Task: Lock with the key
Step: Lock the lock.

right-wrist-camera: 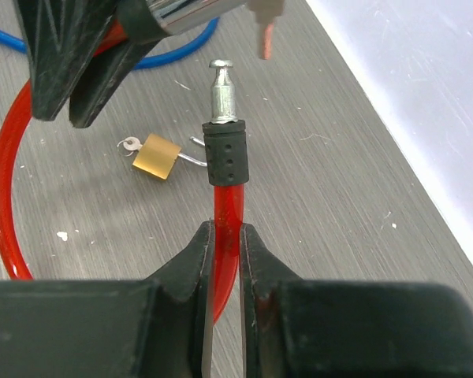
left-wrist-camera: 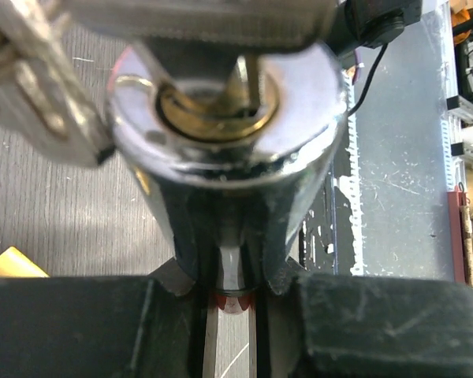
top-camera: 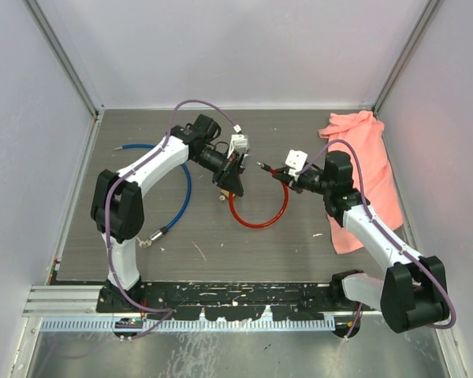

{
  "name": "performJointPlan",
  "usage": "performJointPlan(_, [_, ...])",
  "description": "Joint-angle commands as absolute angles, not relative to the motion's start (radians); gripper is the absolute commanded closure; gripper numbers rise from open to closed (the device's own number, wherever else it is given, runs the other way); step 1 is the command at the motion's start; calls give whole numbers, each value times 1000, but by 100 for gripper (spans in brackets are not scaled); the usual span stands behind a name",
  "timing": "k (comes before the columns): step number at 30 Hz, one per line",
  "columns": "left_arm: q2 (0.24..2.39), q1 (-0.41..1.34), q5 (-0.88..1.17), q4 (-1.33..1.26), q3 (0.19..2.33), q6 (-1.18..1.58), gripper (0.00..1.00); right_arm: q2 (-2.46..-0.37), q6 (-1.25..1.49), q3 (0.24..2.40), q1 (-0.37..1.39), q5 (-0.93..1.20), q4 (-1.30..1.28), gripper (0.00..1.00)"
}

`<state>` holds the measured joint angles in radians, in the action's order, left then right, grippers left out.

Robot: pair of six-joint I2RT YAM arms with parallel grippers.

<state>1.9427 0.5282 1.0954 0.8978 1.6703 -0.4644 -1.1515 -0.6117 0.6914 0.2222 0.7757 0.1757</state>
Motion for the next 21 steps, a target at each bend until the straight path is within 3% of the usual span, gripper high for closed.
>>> performJointPlan(1, [1922,519,1228,894,1719,-492,100,-1122,-679,713,268,804,172,99])
performJointPlan(21, [1960,551,1280,1026,1741,-572,100,-1133,-642,759,339,746,188,99])
